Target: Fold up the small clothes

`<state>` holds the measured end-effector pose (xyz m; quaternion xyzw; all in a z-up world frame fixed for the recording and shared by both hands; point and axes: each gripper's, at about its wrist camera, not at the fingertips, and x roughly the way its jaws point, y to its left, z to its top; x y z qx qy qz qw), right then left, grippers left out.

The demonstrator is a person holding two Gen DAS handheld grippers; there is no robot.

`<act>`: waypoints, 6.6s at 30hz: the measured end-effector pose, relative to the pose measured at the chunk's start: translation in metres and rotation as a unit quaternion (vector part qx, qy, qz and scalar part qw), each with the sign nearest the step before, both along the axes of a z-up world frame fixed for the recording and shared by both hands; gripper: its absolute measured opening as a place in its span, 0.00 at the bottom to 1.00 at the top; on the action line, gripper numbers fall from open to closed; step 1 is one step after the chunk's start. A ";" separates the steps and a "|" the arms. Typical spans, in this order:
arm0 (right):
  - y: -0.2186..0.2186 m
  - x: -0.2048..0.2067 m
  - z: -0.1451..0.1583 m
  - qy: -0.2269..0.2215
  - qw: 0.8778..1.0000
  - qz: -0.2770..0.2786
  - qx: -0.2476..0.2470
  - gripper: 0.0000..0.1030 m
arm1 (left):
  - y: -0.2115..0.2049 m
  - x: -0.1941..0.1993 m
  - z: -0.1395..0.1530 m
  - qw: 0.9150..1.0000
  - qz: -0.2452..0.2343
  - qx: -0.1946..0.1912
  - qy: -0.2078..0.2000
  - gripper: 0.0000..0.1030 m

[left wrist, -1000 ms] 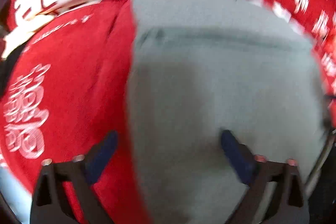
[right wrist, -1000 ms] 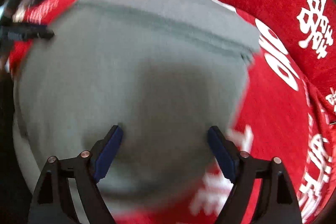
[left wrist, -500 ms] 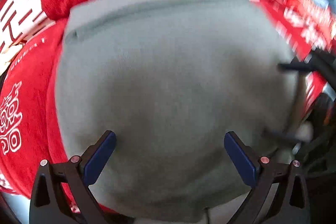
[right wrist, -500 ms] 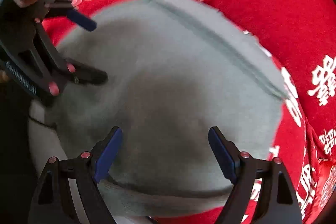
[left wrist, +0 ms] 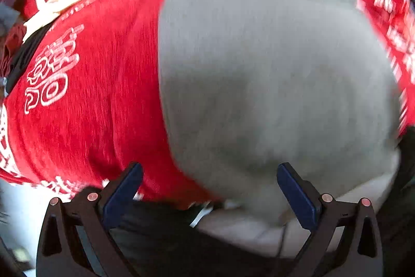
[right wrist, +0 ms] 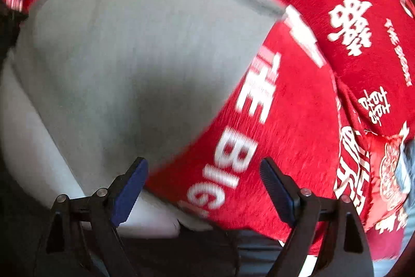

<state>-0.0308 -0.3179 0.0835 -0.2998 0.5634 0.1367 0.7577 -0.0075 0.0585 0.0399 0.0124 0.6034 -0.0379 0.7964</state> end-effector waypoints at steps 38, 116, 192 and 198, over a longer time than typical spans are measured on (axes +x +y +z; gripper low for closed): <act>0.155 -0.005 -0.013 -0.024 0.998 0.020 0.061 0.97 | 0.067 -0.064 -0.010 0.976 0.197 -0.074 0.061 0.13; 0.109 0.058 -0.028 -0.003 0.987 -0.104 0.125 0.99 | -0.059 0.029 -0.037 0.992 0.062 -0.008 -0.111 0.99; -0.011 0.013 -0.029 0.159 0.924 -0.168 0.304 0.99 | 0.030 0.000 -0.049 0.987 0.081 -0.138 0.033 0.99; -0.003 0.012 -0.033 0.176 0.911 -0.174 0.331 0.99 | 0.000 0.000 -0.054 0.990 0.058 -0.116 0.052 0.99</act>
